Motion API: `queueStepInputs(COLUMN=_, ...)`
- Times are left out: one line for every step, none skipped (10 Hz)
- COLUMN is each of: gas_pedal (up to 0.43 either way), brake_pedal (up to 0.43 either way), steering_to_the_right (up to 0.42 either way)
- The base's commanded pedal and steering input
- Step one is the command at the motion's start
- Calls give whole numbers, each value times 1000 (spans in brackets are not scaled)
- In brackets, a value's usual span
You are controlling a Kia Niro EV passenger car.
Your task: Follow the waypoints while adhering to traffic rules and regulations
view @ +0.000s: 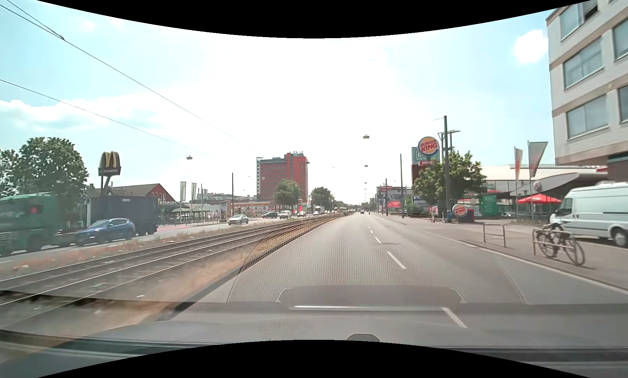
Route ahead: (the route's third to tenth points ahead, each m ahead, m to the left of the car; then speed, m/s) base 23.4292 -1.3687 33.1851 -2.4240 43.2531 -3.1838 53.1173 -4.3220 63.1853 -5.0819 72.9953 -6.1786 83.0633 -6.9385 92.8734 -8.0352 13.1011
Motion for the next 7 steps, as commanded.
queueStepInputs(gas_pedal=0, brake_pedal=0, steering_to_the_right=12)
queueStepInputs(gas_pedal=0, brake_pedal=0, steering_to_the_right=12)
queueStepInputs(gas_pedal=0, brake_pedal=0, steering_to_the_right=12)
queueStepInputs(gas_pedal=0, brake_pedal=0, steering_to_the_right=12)
queueStepInputs(gas_pedal=0, brake_pedal=0, steering_to_the_right=12)
queueStepInputs(gas_pedal=0, brake_pedal=0, steering_to_the_right=12)
queueStepInputs(gas_pedal=0, brake_pedal=0, steering_to_the_right=12)
